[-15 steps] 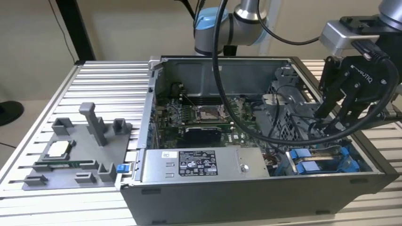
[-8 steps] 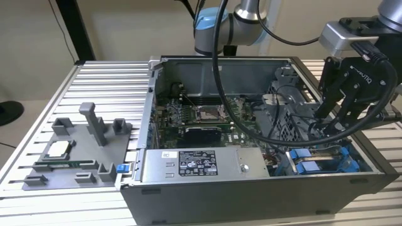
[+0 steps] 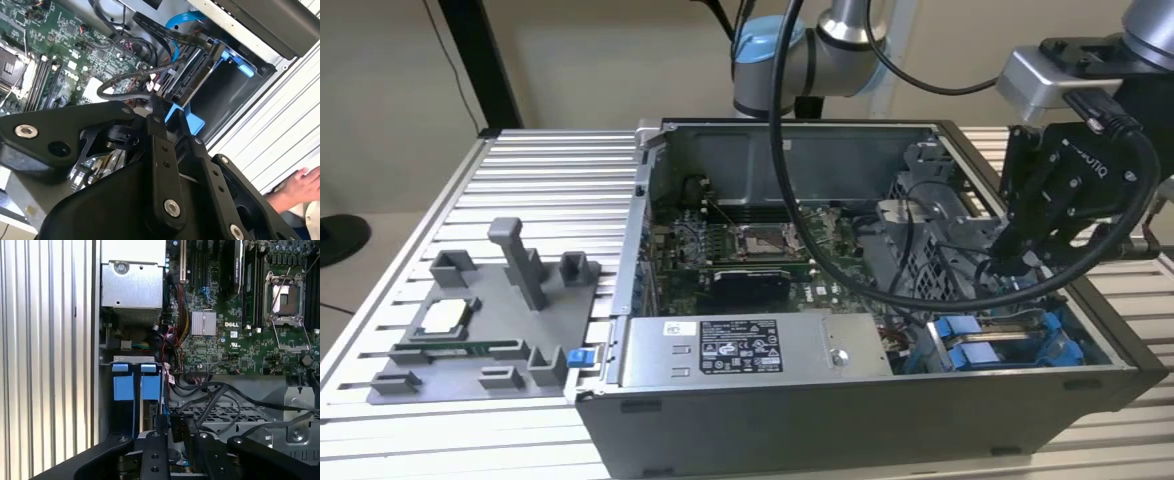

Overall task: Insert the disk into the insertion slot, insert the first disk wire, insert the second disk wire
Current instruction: 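Insert the first disk wire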

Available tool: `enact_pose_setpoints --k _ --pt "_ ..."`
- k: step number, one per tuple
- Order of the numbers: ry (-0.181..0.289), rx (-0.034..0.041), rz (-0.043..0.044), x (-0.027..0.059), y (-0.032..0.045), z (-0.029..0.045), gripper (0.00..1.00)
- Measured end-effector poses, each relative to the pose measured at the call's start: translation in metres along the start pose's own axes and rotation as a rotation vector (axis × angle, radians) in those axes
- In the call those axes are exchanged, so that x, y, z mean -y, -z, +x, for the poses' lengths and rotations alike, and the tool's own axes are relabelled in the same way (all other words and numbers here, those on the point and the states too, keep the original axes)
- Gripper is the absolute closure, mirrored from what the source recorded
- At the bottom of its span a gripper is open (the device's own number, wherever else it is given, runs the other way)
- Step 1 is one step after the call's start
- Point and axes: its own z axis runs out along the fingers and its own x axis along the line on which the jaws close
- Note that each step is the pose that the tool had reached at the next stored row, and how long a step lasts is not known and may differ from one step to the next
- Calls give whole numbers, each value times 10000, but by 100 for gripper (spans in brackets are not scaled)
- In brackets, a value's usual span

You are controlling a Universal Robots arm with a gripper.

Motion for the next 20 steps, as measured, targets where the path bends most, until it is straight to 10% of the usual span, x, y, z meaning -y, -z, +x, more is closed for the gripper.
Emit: enact_pose_setpoints --k 6,20 --pt "15 371 20 0 -2 0 0" --pt "28 536 75 1 -18 33 0"
